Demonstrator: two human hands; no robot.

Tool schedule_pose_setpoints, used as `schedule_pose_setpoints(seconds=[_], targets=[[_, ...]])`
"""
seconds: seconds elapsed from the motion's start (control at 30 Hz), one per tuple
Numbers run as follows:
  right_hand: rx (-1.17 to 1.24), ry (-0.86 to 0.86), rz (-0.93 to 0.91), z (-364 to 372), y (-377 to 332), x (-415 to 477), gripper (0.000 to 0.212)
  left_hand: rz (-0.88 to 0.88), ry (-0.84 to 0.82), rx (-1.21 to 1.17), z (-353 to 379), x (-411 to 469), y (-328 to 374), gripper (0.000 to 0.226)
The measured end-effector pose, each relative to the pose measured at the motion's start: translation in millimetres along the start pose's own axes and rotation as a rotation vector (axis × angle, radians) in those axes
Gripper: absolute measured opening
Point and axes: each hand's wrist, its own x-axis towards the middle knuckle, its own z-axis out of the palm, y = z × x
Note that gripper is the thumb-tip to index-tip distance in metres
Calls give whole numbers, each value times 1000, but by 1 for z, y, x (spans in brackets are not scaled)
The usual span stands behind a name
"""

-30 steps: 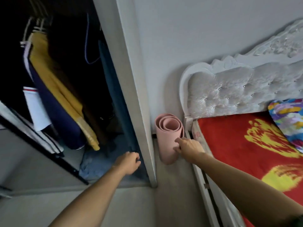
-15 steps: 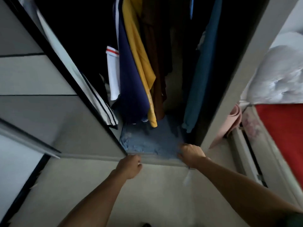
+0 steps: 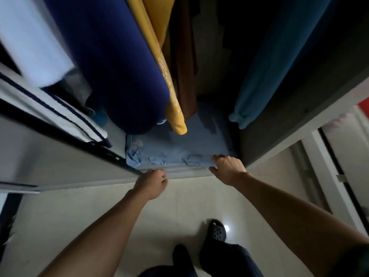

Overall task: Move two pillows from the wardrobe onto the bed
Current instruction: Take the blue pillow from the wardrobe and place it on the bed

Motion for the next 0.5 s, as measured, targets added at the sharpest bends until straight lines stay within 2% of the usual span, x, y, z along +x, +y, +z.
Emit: schedule_pose_setpoints(seconds=[0.3,0.43,0.5], targets=[[57,89,68,147,64,193,45,43,129,62,116,237,-68,22],[83,216,64,190,84,287,49,112,257,79,146,338,-99,34],[72,285,26,206,90,330,61,161,340,91,149,385,-112,40]])
